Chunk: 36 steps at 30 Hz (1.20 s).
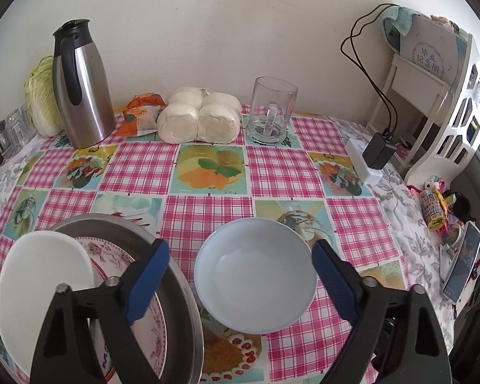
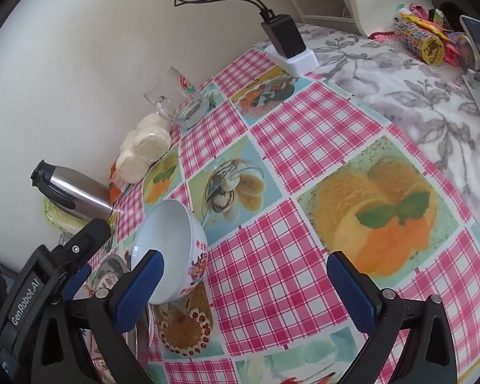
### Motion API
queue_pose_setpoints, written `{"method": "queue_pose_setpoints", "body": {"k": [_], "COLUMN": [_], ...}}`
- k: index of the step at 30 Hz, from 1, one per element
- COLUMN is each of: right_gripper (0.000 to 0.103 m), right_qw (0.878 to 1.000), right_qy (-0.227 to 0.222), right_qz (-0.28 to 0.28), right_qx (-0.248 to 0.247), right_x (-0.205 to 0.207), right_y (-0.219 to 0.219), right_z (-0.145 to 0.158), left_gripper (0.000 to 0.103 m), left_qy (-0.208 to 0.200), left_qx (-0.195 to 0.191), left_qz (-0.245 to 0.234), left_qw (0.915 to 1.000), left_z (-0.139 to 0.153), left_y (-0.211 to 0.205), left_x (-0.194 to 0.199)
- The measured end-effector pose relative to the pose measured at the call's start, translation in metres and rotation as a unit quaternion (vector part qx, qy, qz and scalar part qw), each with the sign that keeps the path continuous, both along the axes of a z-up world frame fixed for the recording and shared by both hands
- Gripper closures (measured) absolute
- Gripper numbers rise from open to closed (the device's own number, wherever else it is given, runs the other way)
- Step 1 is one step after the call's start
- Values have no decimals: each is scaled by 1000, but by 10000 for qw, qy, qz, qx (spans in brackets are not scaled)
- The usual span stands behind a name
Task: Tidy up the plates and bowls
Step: 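Move both tools toward the pale round bowl on the tablecloth, then close both tools on the pale round bowl's rim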
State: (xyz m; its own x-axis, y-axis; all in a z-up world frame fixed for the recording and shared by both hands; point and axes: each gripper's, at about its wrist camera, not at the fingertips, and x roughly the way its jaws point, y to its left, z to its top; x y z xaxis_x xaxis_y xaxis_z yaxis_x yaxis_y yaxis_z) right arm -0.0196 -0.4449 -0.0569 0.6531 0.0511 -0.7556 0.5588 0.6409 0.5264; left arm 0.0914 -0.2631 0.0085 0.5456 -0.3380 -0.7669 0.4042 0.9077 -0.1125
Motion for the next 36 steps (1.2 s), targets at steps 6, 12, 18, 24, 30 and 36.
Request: {"method": "queue_pose_setpoints", "body": {"k": [6,12,18,24,30,36], "right_gripper": [9,22,41,63,77,90], "right_qw": [9999,9995,9983,9987,9982,9977], "right_qy": [-29,-68,-159,-151,-248,-309], "right_qz": [92,252,508,454,514,560], "right_qx": [-92,-183,-254,-181,-170,-243], "right_x": [10,21,31,35,39,40], "right_y": [8,21,31,30,34,37], "right_z": [-4,-6,-8,-14,-15,-13], "left_gripper": [17,21,32,32,32,32], "left_qy": [-78,-118,-71,97,226,289], "left_qx": [49,58,-15,-26,-148,-207], "left_qz": [-25,-94,-179,-273,-214,-221], "left_qw": [10000,9999,9998,9996,9994,9991], "left_z": [0,1,1,-11,-16,-17], "left_y": [-1,-3,-5,-11,-7,-4], "left_x": [3,2,2,5,11,12]}}
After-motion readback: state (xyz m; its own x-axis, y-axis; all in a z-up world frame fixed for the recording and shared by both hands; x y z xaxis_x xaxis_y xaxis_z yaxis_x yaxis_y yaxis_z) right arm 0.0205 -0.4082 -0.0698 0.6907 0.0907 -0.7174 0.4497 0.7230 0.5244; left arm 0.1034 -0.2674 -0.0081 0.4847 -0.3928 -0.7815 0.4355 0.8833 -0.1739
